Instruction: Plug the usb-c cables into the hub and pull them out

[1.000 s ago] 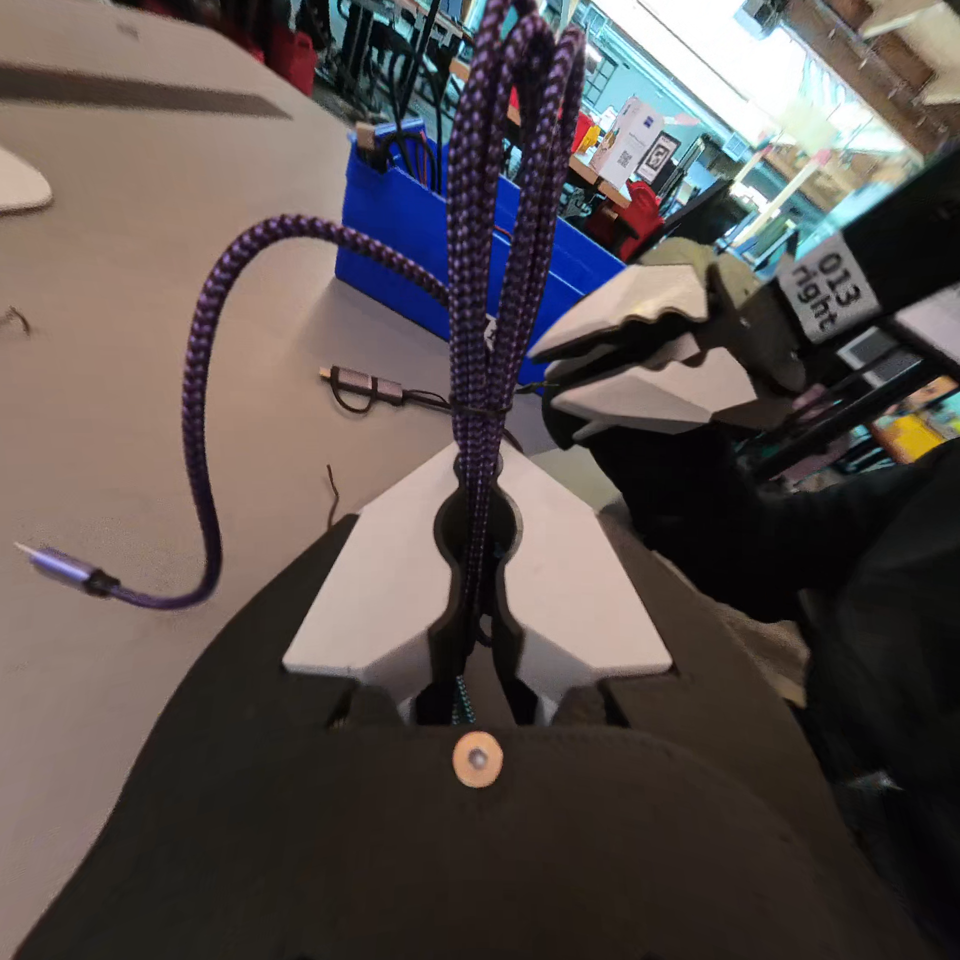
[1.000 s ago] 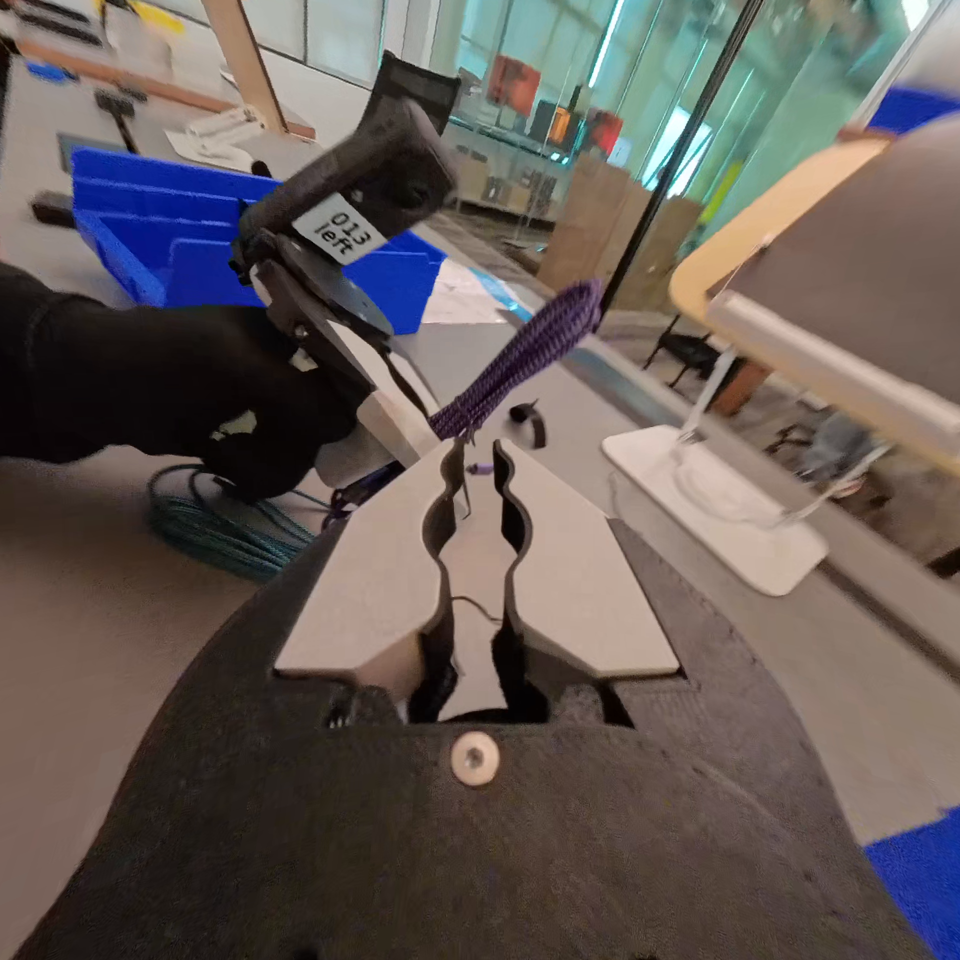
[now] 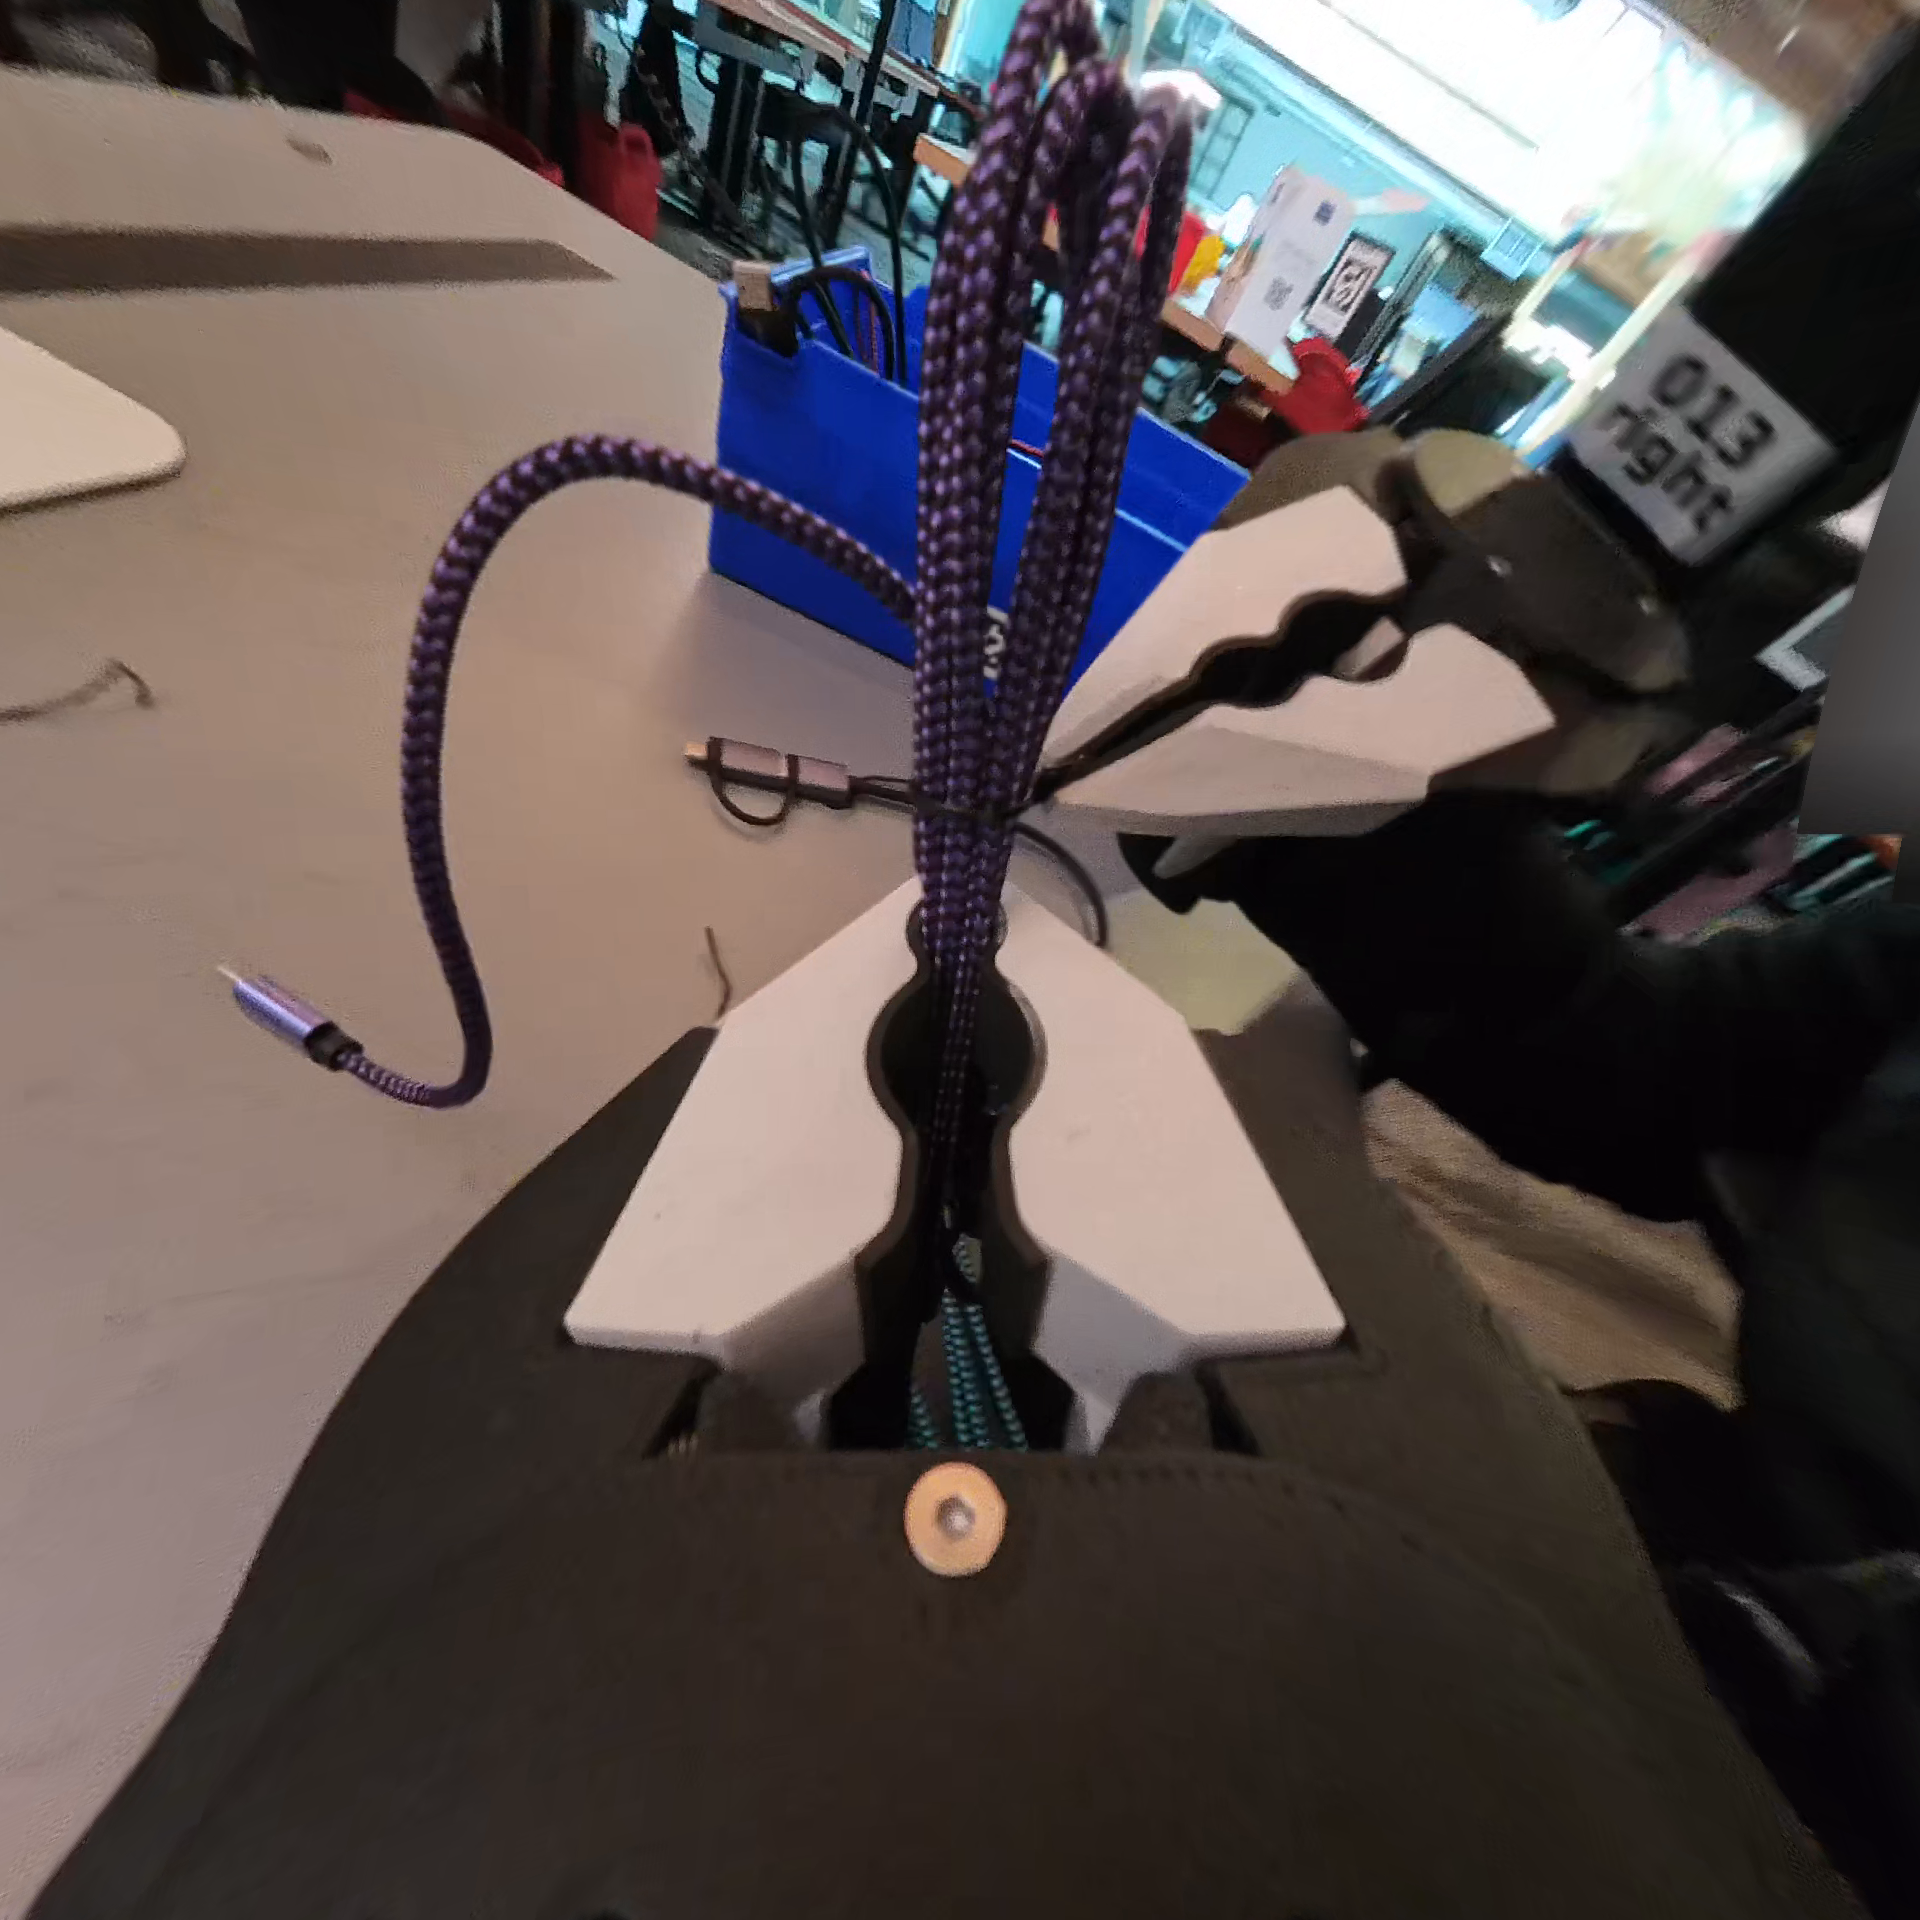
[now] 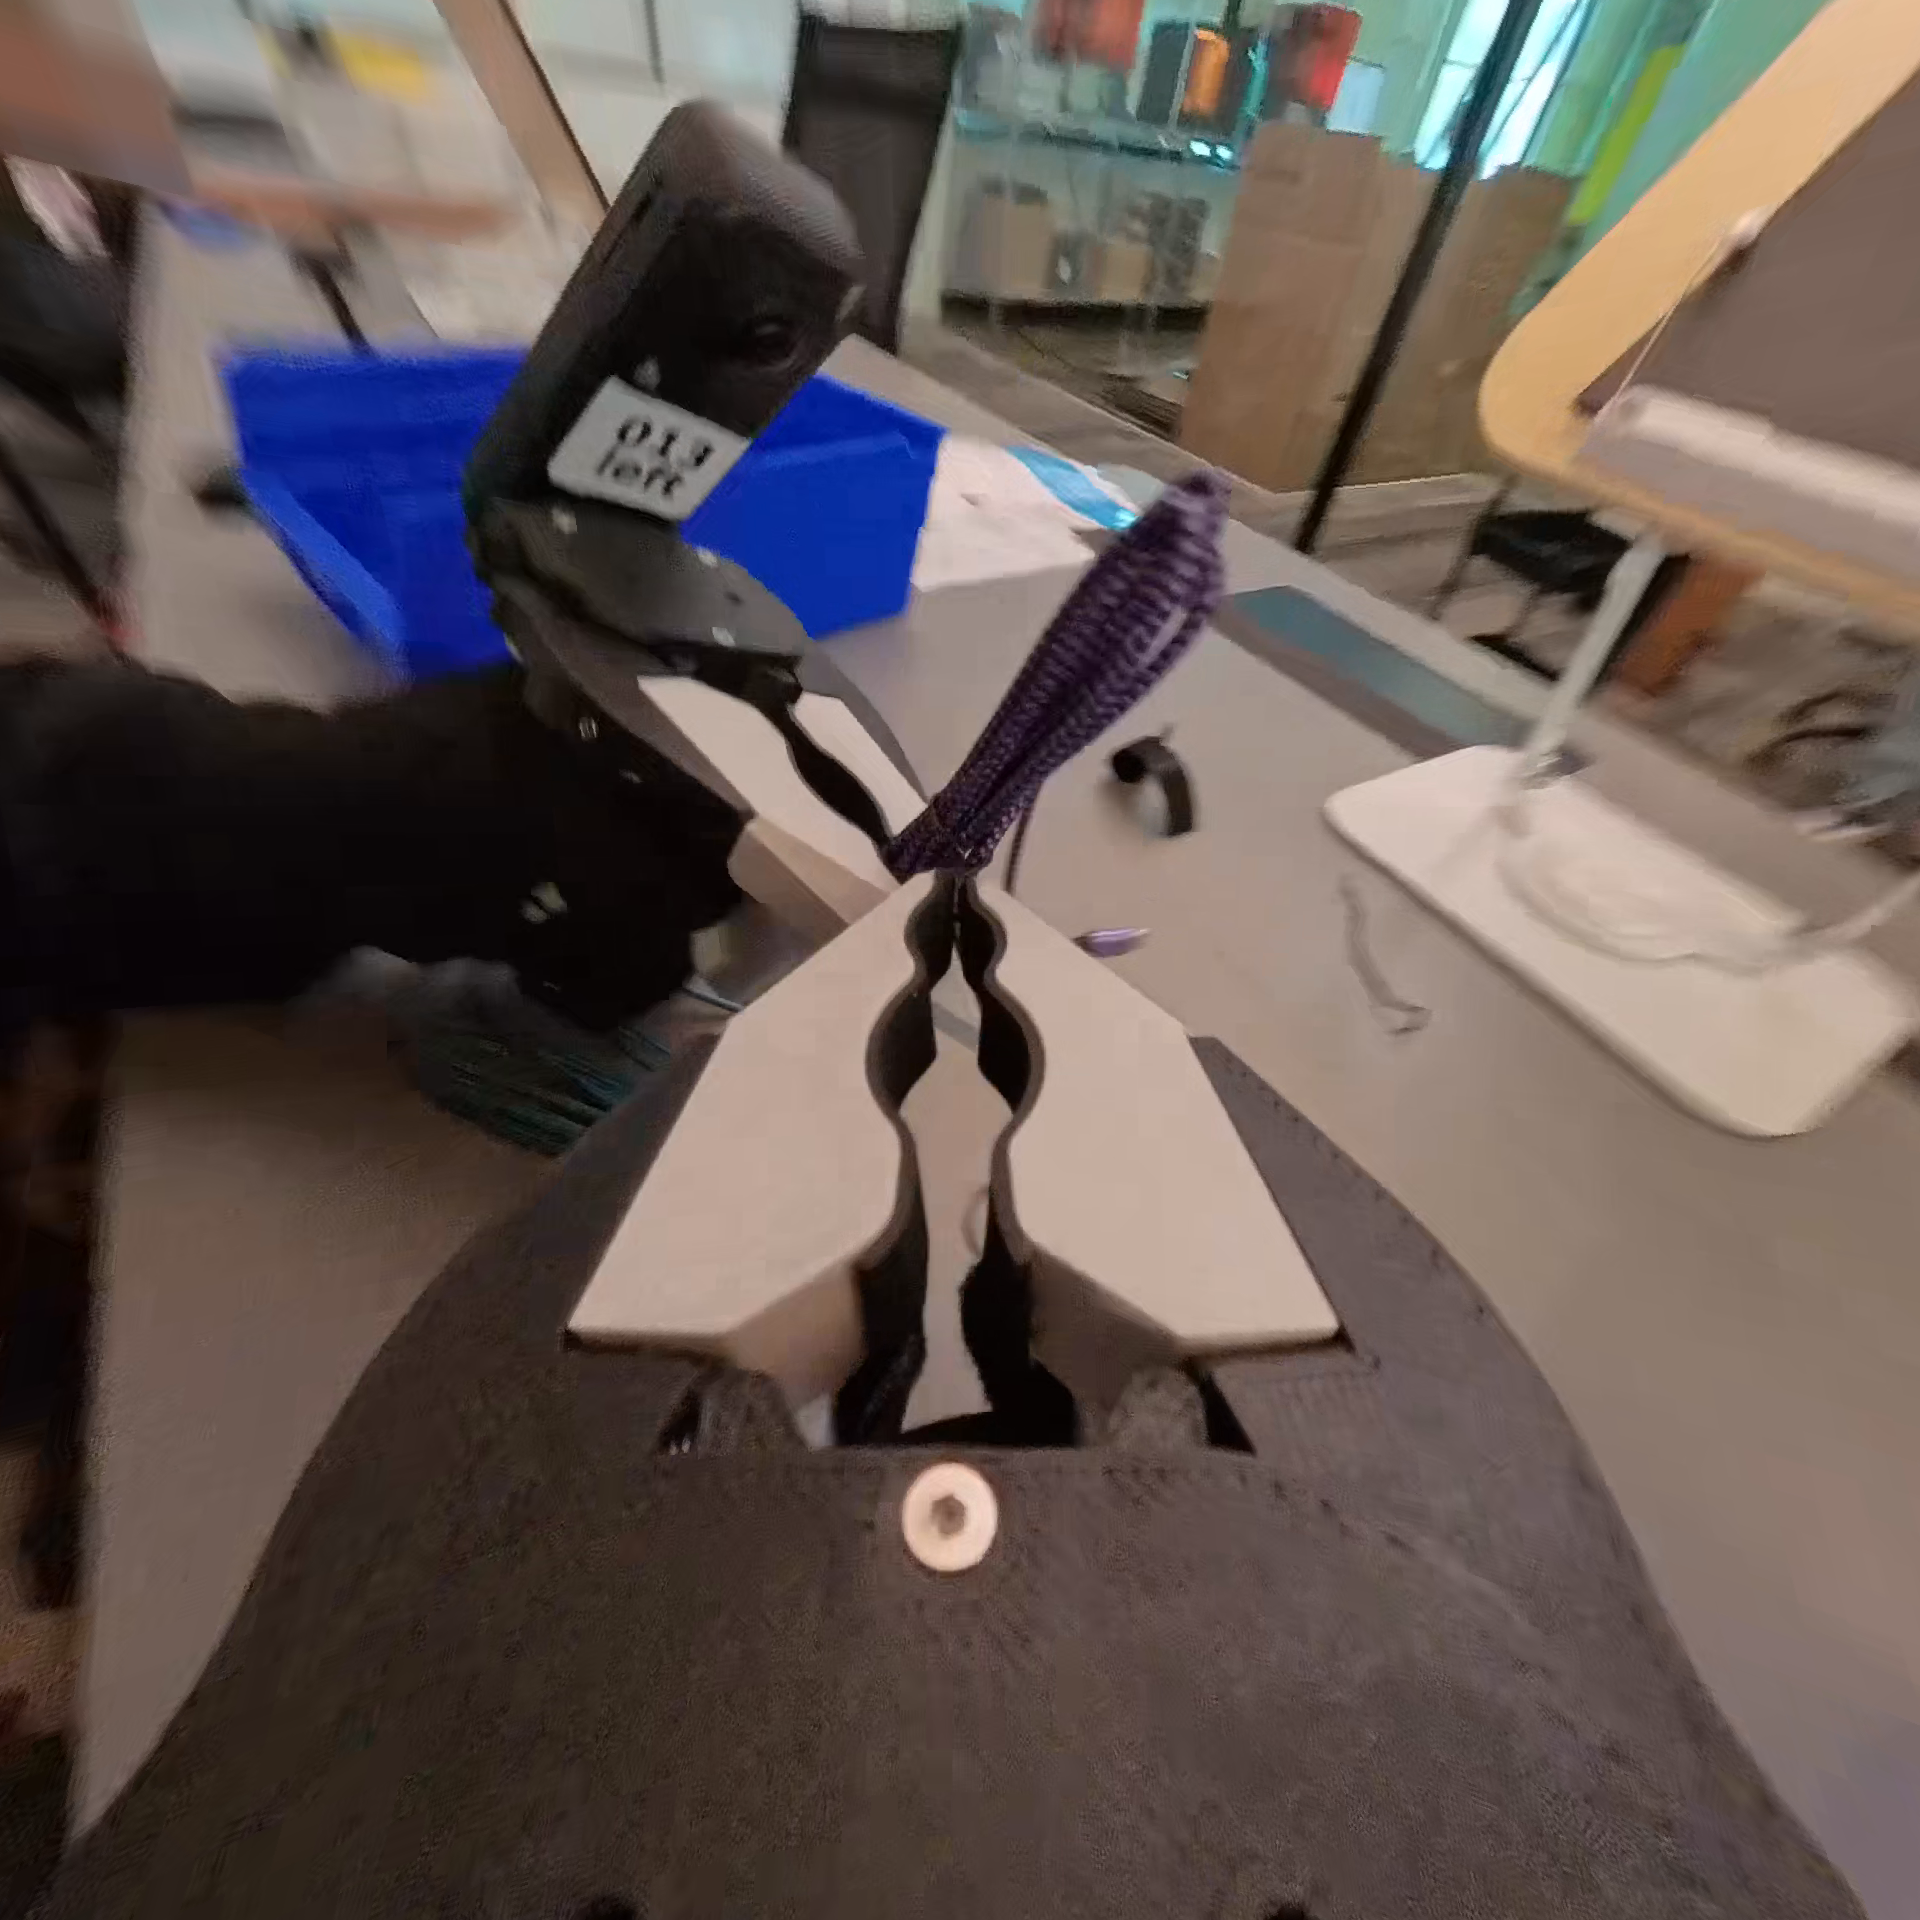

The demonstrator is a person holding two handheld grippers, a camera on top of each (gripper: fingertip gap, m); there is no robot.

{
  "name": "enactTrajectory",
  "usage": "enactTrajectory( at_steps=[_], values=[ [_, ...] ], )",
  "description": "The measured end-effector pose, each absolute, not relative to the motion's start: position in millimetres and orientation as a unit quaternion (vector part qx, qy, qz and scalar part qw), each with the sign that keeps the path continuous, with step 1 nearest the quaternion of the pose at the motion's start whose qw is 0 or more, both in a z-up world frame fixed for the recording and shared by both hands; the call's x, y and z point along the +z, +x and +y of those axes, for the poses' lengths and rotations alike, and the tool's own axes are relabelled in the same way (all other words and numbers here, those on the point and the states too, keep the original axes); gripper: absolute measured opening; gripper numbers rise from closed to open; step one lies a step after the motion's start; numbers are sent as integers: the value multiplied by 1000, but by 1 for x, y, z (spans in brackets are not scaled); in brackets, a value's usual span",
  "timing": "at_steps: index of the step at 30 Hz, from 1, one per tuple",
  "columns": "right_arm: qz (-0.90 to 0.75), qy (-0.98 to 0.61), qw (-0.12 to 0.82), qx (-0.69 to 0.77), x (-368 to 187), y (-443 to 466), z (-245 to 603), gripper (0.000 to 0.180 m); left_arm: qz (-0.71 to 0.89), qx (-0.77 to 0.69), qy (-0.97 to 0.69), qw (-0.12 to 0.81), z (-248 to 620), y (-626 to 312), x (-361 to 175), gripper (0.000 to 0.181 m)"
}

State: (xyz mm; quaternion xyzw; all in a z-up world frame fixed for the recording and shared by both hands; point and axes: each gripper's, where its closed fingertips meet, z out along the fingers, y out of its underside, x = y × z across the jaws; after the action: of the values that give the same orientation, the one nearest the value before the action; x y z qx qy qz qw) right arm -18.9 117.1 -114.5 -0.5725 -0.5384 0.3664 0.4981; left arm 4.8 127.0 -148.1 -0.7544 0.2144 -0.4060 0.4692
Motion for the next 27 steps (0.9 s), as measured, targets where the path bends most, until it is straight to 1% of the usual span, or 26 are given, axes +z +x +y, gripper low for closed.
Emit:
enactTrajectory(
  at_steps=[3, 6, 8, 9, 11, 16, 20, 23, 25, 27],
  values=[
    [-605, -536, 545, 221, -114, -21, 123, 0, 173, -455, -756, 438, 129, 4, -147, 0],
    [-664, -463, 586, 33, -111, -26, 127, 0, 133, -505, -749, 409, 131, 1, -144, 0],
    [-684, -427, 591, -32, -110, -30, 127, 0, 113, -514, -754, 393, 133, -3, -147, 0],
    [-686, -395, 610, -42, -102, -33, 119, 0, 81, -513, -761, 389, 139, -12, -152, 0],
    [-674, -339, 655, -38, -76, -35, 98, 0, 13, -548, -739, 392, 149, -40, -155, 0],
    [-645, -435, 623, 84, -85, -28, 117, 0, 115, -485, -759, 420, 133, -16, -150, 0],
    [-613, -481, 608, 152, -83, -19, 120, 0, 93, -462, -773, 424, 142, -33, -161, 0],
    [-563, -511, 615, 207, -64, -1, 124, 0, 84, -437, -785, 431, 146, -46, -167, 0],
    [-527, -534, 619, 234, -55, 13, 136, 0, 79, -447, -776, 438, 146, -48, -163, 0],
    [-521, -560, 599, 238, -63, 21, 148, 0, 82, -445, -772, 446, 147, -49, -162, 0]
  ],
)
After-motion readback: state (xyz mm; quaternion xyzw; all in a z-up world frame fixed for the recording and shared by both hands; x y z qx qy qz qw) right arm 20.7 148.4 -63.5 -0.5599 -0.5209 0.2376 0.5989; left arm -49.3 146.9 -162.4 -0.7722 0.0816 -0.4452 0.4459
